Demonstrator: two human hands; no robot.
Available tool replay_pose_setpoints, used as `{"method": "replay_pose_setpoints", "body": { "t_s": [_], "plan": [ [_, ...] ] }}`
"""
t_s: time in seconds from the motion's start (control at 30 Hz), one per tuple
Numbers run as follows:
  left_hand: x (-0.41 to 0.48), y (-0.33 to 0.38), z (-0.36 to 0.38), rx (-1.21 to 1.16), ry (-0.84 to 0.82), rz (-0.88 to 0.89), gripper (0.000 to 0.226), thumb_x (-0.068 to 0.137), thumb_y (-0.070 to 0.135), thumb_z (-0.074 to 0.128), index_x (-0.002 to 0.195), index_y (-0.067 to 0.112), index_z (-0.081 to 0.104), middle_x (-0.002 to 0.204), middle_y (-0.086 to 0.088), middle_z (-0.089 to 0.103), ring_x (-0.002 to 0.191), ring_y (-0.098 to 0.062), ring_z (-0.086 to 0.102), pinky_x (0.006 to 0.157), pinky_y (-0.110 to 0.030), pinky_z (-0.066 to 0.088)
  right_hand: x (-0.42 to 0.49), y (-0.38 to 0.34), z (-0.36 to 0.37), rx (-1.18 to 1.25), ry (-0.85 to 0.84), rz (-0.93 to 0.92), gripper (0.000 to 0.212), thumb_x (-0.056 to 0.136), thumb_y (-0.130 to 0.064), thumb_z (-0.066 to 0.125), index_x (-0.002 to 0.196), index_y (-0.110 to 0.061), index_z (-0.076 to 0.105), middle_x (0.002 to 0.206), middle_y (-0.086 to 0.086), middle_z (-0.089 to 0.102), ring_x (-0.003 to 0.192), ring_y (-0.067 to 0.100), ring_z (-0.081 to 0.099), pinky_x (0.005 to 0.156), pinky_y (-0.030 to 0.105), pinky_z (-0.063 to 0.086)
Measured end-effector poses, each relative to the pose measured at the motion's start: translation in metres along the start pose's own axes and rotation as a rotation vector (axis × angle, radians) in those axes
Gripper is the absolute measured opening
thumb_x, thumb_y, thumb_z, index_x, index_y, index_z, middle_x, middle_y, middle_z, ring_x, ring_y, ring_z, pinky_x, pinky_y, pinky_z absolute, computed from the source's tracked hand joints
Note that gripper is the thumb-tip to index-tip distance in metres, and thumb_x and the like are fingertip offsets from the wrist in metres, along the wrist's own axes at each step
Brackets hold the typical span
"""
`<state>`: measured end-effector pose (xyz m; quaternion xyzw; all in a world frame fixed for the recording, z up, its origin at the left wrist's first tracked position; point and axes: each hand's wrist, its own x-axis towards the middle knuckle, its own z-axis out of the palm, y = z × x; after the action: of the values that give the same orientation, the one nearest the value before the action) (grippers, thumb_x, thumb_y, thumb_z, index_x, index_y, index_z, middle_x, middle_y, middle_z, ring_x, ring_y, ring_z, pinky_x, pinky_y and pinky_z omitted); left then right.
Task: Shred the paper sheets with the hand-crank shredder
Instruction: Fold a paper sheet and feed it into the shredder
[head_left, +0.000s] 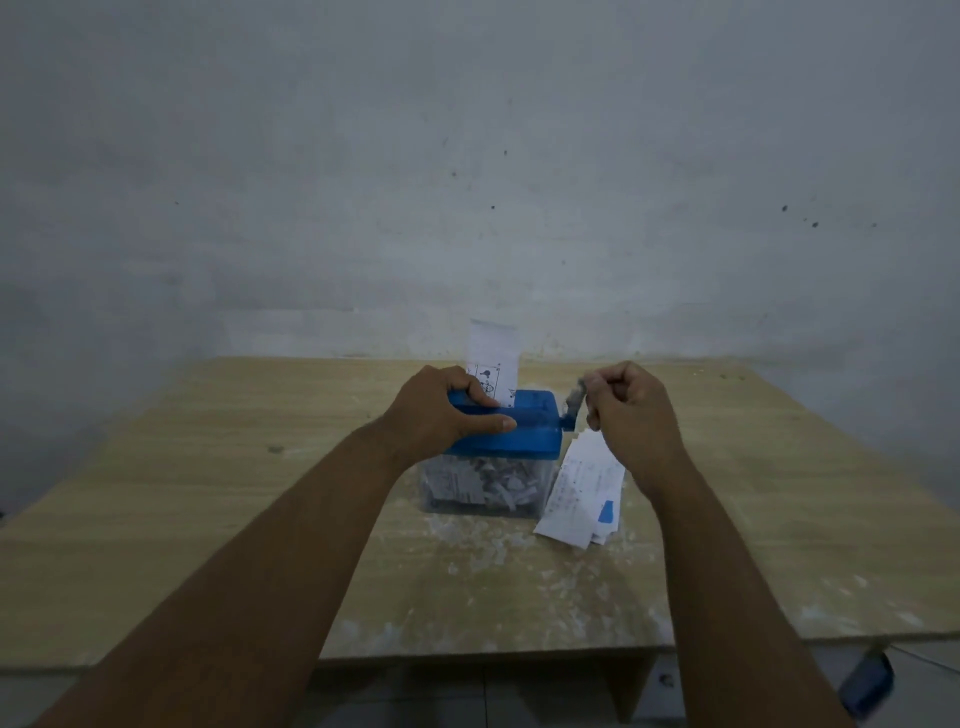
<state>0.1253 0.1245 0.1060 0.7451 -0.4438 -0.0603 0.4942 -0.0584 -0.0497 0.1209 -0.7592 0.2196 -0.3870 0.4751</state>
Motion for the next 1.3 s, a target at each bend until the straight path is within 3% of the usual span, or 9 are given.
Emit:
{"method": "replay_pose_setpoints", "body": {
  "t_s": [0.13, 0.27, 0.43, 0.67, 0.77, 0.93, 1.13, 1.23, 1.3],
  "plan": [
    [0.001, -0.003, 0.001, 0.011, 0.011, 0.008, 0.030, 0.067, 0.050, 0.096, 0.079, 0.028, 0.081, 0.087, 0.011, 0.075, 0.079, -0.005, 0.069, 0.066, -0.016, 0.050, 0.043, 0.011, 0.012, 0.052, -0.021, 0.117, 0.024, 0.105, -0.031, 0.062, 0.098, -0.008, 0.066, 0.090, 0.009, 0.075, 0.075, 0.017, 0.065, 0.067, 0.033, 0.056],
    [0.000, -0.005, 0.002, 0.022, 0.021, 0.033, 0.033, 0.067, 0.054, 0.096, 0.081, 0.028, 0.081, 0.088, 0.009, 0.075, 0.080, -0.004, 0.069, 0.068, -0.017, 0.052, 0.054, 0.044, 0.027, 0.057, -0.122, 0.313, 0.025, 0.103, -0.029, 0.065, 0.095, -0.005, 0.064, 0.088, 0.014, 0.068, 0.077, 0.023, 0.061, 0.076, 0.039, 0.058],
    [-0.002, -0.006, 0.005, 0.013, 0.045, 0.049, 0.033, 0.068, 0.052, 0.097, 0.080, 0.027, 0.079, 0.086, 0.013, 0.073, 0.078, 0.001, 0.067, 0.064, -0.011, 0.047, 0.020, 0.081, 0.029, 0.124, -0.137, 0.510, 0.017, 0.102, -0.010, 0.055, 0.087, -0.005, 0.061, 0.073, 0.010, 0.055, 0.061, 0.018, 0.048, 0.059, 0.031, 0.046],
    [0.000, -0.007, 0.006, 0.030, 0.066, 0.065, 0.033, 0.068, 0.054, 0.096, 0.078, 0.028, 0.077, 0.085, 0.016, 0.072, 0.081, 0.002, 0.066, 0.065, -0.009, 0.046, -0.047, 0.059, 0.014, 0.211, -0.017, 0.429, 0.033, 0.104, -0.020, 0.063, 0.073, -0.007, 0.058, 0.064, 0.009, 0.053, 0.060, 0.021, 0.044, 0.058, 0.035, 0.039],
    [0.001, -0.008, 0.007, 0.034, 0.061, 0.061, 0.034, 0.067, 0.055, 0.096, 0.078, 0.029, 0.077, 0.087, 0.019, 0.071, 0.082, 0.001, 0.067, 0.066, -0.010, 0.047, -0.050, 0.024, -0.002, 0.199, -0.019, 0.354, 0.025, 0.105, -0.017, 0.059, 0.090, 0.001, 0.065, 0.072, 0.008, 0.057, 0.066, 0.019, 0.049, 0.064, 0.034, 0.045],
    [0.002, -0.009, 0.004, 0.005, 0.022, 0.067, 0.032, 0.068, 0.050, 0.097, 0.080, 0.026, 0.080, 0.090, 0.011, 0.074, 0.084, -0.004, 0.068, 0.075, -0.026, 0.055, -0.018, -0.013, -0.009, -0.007, -0.018, 0.208, 0.012, 0.102, -0.017, 0.061, 0.101, -0.014, 0.072, 0.083, 0.005, 0.070, 0.072, 0.015, 0.061, 0.070, 0.035, 0.056],
    [0.005, -0.013, 0.004, 0.029, 0.021, 0.087, 0.036, 0.068, 0.053, 0.095, 0.084, 0.024, 0.081, 0.091, 0.008, 0.072, 0.084, -0.007, 0.067, 0.073, -0.024, 0.052, 0.035, -0.007, 0.007, 0.020, -0.024, 0.225, 0.021, 0.105, -0.031, 0.061, 0.103, -0.011, 0.069, 0.093, 0.005, 0.069, 0.076, 0.017, 0.061, 0.071, 0.032, 0.058],
    [0.005, -0.012, 0.002, 0.029, 0.017, 0.085, 0.037, 0.066, 0.058, 0.094, 0.083, 0.027, 0.081, 0.092, 0.006, 0.073, 0.085, -0.010, 0.068, 0.075, -0.031, 0.056, 0.059, 0.008, 0.020, 0.118, -0.059, 0.311, 0.020, 0.103, -0.025, 0.065, 0.095, -0.007, 0.065, 0.090, 0.013, 0.067, 0.073, 0.020, 0.055, 0.064, 0.033, 0.053],
    [0.004, -0.011, 0.002, 0.035, 0.025, 0.091, 0.038, 0.066, 0.060, 0.092, 0.083, 0.029, 0.081, 0.089, 0.010, 0.072, 0.083, -0.008, 0.067, 0.074, -0.030, 0.055, 0.064, 0.025, 0.027, 0.029, -0.086, 0.365, 0.015, 0.102, -0.020, 0.065, 0.093, -0.008, 0.064, 0.091, 0.016, 0.068, 0.076, 0.023, 0.058, 0.067, 0.038, 0.057]
  ]
}}
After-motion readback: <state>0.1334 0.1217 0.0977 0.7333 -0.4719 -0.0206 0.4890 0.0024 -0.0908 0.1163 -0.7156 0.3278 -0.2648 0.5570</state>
